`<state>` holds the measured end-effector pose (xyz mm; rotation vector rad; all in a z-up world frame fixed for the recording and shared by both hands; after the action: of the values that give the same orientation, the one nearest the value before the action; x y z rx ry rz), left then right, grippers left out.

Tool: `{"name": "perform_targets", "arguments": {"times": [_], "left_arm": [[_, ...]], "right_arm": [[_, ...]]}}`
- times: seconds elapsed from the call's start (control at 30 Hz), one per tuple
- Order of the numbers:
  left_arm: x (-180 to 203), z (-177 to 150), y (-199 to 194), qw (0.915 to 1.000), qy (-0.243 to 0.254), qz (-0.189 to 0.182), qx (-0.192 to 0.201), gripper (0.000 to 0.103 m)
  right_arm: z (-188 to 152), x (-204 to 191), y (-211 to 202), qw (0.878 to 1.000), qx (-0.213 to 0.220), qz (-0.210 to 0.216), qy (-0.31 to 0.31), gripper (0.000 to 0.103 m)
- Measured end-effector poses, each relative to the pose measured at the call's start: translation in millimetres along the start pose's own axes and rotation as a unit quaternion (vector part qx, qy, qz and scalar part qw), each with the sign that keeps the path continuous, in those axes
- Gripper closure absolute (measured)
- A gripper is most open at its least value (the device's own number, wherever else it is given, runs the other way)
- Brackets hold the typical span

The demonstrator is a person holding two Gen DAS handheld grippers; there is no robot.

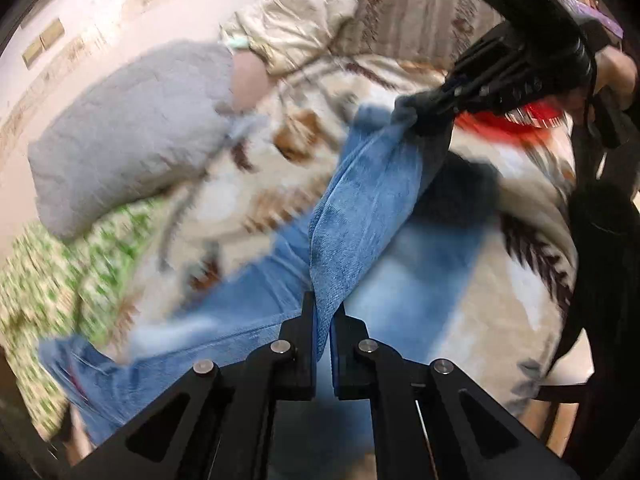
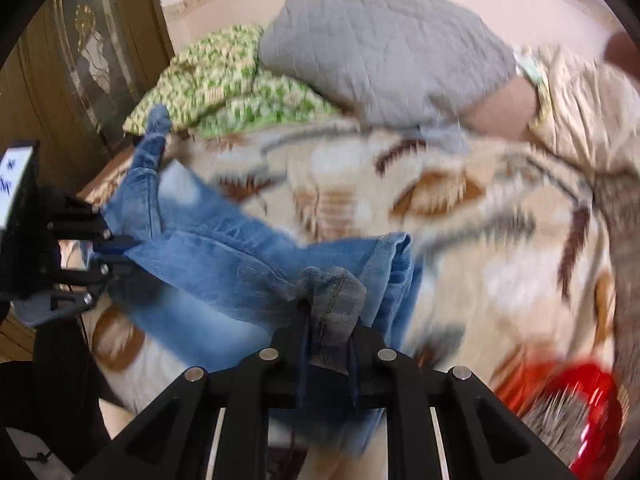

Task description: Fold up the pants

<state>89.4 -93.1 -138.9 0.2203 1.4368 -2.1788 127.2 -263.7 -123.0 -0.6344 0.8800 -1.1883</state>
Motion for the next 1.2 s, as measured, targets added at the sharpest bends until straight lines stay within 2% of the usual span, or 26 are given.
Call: {"name": "perform_targets", "arguments": {"times": [0.1,0.2,0.23,0.27,0.3,0.33,0.37,0.4,0.47,0.57,0.7,0.83,0.9,1.0,1.07,1.2], "left_arm": [[25.9,-19.3,21.4,0.9996,-0.017,-0.011,-0.021,0.098],[31.2,-36.1,43.9,0.9968,-0.066,-0.025,-0.036,0.095],[33.0,-38.1,43.3,0.9963,-0.078,-0.023,-0.027,0.095],[30.1,-38.4,41.3,0.9948,-0.096,-0.026,-0.021,0.093],[29.0,-37.8,39.7,0.9938,-0.105,-0.031,-0.021,0.080],[27.6,-37.6,35.4,0.9921,-0.116,-0.042,-0.024,0.052],[25.0,-38.2,30.7,0.9912,-0.123,-0.040,-0.026,0.037],[21.9,-37.6,22.2,0.9904,-0.132,-0.039,-0.019,0.017],[12.9,-31.8,-7.7,0.9876,-0.149,-0.039,0.031,0.016],[-3.8,-29.8,-30.1,0.9835,-0.171,-0.027,0.052,0.015],[-37.6,-33.1,-39.2,0.9759,-0.208,-0.029,0.061,0.015],[-61.8,-14.5,-24.3,0.9708,-0.222,-0.073,0.053,0.013],[-58.5,14.6,-17.0,0.9703,-0.196,-0.124,0.069,0.013],[-51.0,59.0,2.9,0.9710,-0.157,-0.164,0.075,0.013],[-43.7,86.3,26.6,0.9680,-0.149,-0.195,0.054,0.013],[-27.8,126.1,69.6,0.9670,-0.127,-0.221,0.009,0.013]], "right_arm": [[-28.6,7.3,13.8,0.999,-0.033,0.000,0.025,0.086],[-45.7,13.3,30.2,0.998,-0.055,-0.006,0.042,0.085],[-49.2,17.8,33.7,0.997,-0.060,-0.008,0.058,0.083],[-51.7,22.1,34.1,0.995,-0.063,-0.010,0.073,0.077],[-52.2,25.3,32.3,0.994,-0.065,-0.010,0.088,0.072],[-51.9,26.8,26.7,0.993,-0.061,-0.008,0.099,0.068],[-50.2,28.2,19.0,0.993,-0.052,-0.010,0.104,0.047],[-48.1,29.2,9.1,0.994,-0.038,-0.016,0.105,0.026],[-41.1,27.6,-17.8,0.994,0.006,-0.011,0.106,0.023],[-36.3,27.1,-39.2,0.993,0.031,0.000,0.114,0.023],[-45.4,25.5,-43.8,0.989,0.034,0.013,0.144,0.023],[-60.8,21.3,-30.6,0.976,0.016,0.037,0.214,0.023],[-67.4,17.9,-25.2,0.966,0.017,0.056,0.251,0.023],[-74.9,12.2,-24.2,0.955,0.043,0.061,0.288,0.023],[-80.3,11.7,-21.6,0.945,0.059,0.056,0.317,0.024],[-85.5,14.7,-18.4,0.922,0.084,0.068,0.372,0.026]]}}
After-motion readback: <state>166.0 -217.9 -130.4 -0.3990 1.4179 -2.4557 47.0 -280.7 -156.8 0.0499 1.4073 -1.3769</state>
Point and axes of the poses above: each gripper's, at about its wrist camera, not at the fingertips, and y roughly the way its jaws point, x to its right, z to its top, the point moved 8 cm from there along y, roughly the way its jaws point, and after that the axes turned 14 degrees about y, right-handed, at the moved point
